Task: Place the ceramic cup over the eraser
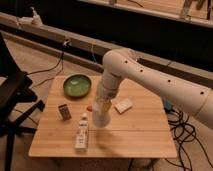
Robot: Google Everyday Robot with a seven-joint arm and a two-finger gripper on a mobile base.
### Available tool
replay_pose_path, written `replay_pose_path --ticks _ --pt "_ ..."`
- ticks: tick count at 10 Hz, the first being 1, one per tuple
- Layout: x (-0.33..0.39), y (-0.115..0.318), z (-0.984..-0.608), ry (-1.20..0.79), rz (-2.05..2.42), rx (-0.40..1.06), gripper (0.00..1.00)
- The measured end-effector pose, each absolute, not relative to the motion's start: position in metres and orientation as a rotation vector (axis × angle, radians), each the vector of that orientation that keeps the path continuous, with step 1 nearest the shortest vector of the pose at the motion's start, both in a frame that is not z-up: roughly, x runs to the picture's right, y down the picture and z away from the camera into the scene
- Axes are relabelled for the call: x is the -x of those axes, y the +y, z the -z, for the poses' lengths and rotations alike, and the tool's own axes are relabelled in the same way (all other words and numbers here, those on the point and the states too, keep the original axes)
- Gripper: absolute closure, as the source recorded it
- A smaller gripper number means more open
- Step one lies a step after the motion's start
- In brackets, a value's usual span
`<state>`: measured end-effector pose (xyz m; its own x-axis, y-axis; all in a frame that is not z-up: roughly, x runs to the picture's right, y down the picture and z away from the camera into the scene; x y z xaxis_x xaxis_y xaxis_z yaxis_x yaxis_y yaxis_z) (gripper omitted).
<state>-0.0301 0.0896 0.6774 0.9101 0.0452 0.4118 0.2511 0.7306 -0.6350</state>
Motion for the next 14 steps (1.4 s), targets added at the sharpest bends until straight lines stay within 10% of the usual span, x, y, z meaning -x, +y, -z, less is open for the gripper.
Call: replay_pose_path --ticks 4,14 --pt "0.057 0.128 -0.694 -0.443 0.102 0.746 1.0" --pt "0.1 0.013 -0.677 -0.547 0.103 0.636 1.0"
